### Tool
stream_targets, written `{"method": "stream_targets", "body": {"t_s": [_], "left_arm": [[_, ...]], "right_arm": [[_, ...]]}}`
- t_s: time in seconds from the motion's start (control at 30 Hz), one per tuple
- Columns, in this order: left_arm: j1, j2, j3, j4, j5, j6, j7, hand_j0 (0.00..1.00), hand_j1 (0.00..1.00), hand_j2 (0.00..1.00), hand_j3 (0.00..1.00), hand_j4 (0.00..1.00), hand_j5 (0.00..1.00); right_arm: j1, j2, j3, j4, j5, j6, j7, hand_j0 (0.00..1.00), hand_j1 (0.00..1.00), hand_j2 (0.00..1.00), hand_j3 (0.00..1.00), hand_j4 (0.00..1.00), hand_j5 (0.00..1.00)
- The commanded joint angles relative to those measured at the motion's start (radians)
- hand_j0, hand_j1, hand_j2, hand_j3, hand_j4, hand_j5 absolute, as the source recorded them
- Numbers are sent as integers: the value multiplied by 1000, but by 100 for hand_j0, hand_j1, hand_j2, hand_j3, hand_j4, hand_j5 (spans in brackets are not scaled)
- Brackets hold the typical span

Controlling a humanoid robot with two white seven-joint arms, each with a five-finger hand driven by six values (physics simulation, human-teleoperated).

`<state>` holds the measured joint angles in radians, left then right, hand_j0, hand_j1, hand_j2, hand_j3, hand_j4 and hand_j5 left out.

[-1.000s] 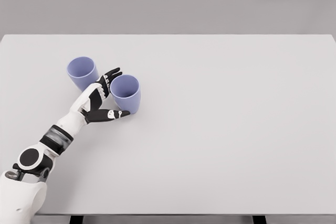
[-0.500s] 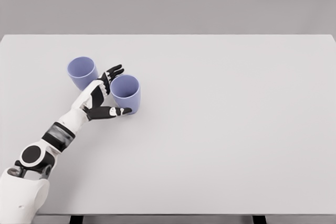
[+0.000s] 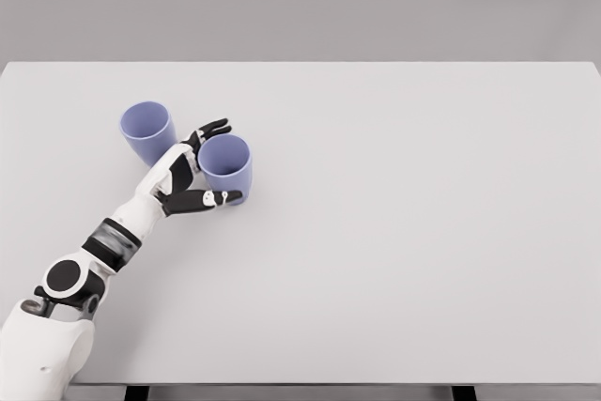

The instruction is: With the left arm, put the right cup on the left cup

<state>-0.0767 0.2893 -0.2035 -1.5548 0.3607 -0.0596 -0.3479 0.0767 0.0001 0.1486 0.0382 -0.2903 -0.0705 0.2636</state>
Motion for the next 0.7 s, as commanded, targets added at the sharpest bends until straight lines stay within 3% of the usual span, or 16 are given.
{"method": "stream_targets", "body": {"t_s": [0.0,0.67], "left_arm": [[0,-2,-1,-1,4,0,0,85,85,85,85,85,85],[-2,4,3,-11,9,1,0,76,76,76,76,76,76]], "right_arm": [[0,0,0,0,0,0,0,100,100,100,100,100,100],[0,0,0,0,0,0,0,100,100,100,100,100,100]]}}
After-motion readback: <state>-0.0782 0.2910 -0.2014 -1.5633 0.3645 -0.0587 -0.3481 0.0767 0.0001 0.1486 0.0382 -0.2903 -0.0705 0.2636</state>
